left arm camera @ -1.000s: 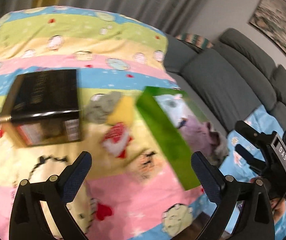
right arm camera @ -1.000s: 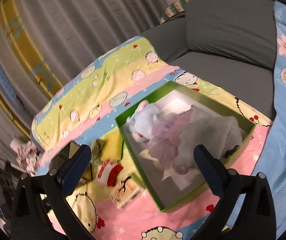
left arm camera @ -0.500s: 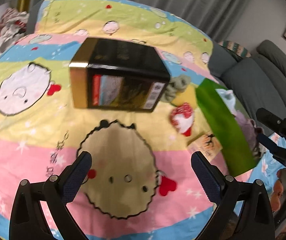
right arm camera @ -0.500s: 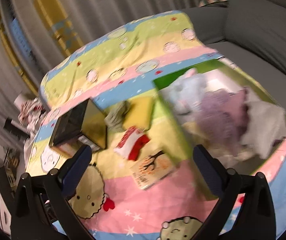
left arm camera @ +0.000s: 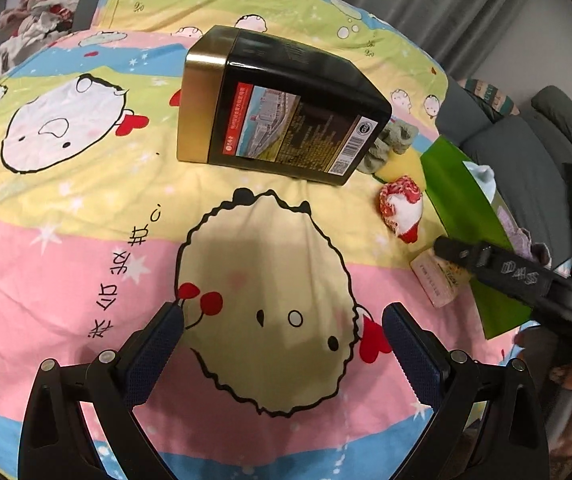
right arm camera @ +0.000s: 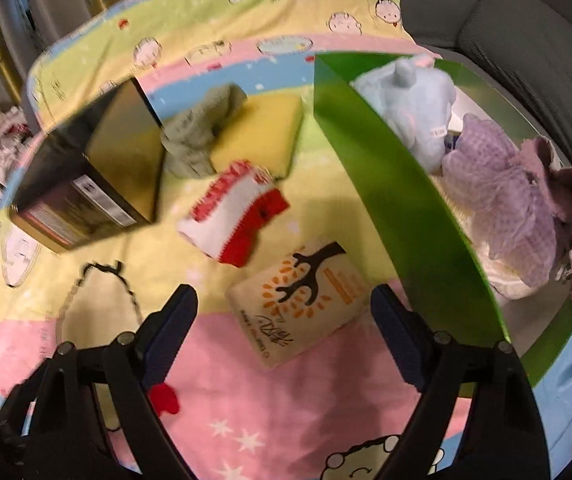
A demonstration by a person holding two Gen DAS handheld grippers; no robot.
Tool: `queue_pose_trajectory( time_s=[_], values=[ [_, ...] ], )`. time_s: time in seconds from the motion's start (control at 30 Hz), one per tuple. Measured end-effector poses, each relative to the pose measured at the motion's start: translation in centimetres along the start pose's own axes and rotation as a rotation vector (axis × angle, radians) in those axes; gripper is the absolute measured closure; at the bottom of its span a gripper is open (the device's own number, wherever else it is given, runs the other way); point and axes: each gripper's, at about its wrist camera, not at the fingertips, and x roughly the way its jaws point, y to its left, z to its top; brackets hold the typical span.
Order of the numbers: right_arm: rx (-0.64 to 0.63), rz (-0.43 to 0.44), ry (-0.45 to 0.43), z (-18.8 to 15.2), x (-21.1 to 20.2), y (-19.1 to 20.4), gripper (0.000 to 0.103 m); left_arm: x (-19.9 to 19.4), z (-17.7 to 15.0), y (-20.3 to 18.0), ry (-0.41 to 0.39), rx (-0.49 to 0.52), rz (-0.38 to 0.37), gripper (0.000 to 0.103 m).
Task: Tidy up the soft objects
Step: 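Move the right tool to the white tree-print tissue pack and close, then lift the tissue pack with the right tool and carry it to the box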
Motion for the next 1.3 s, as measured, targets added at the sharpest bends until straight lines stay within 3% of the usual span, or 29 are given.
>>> queue_pose_trajectory(
  time_s=[0.1, 0.3, 0.37, 0.53, 0.8, 0.9, 1.0, 1.13, 1.2, 1.3],
  values=[
    [-0.02, -0.065, 0.018, 0.0, 1.1, 0.1, 0.015, -0.2, -0.1, 0.2, -0.003, 0.001, -0.009, 0.004],
    [-0.022, -0.052, 0.076, 0.4, 3.5, 0.0, 0.015, -0.2, -0.2, 0.3, 0.002, 0.01, -0.012, 0.004],
    [-0.049, -0.056, 0.049, 0.3, 3.2, 0.5, 0.023, -0.4, -0.3, 0.4, 0.001, 0.008, -0.016, 0.004],
    [-0.127, 0.029, 0.048, -0.4, 2.6, 2.2, 0.024, -0.8, -0.3, 0.8, -0.007, -0.007, -0.023, 0.004],
    [-0.229, 0.283, 0.104, -1.4, 1.2, 5.1, 0.02, -2.0, 0.0, 1.7, -0.039, -0.03, -0.012, 0.004],
    [-0.197, 0.319, 0.092, -0.9, 0.7, 4.4, 0.008, -2.4, 0.3, 2.1, -0.047, -0.049, -0.009, 0.004],
    [-0.123, 0.384, 0.066, -0.2, -0.3, 2.9, 0.007, -2.2, 0.2, 2.1, -0.034, -0.066, -0.032, 0.004],
    [-0.043, 0.43, 0.002, 0.8, -0.9, 2.1, 0.008, -1.3, -0.3, 1.0, 0.013, -0.075, -0.118, 0.005],
    [-0.024, 0.44, 0.006, 1.1, -0.5, 1.9, 0.011, -0.8, -0.7, -0.3, 0.048, -0.052, -0.162, 0.013],
    [0.001, 0.456, 0.086, 1.1, 1.1, 2.0, 0.028, -0.3, -0.6, -2.1, 0.033, 0.007, -0.139, 0.022]
  ],
)
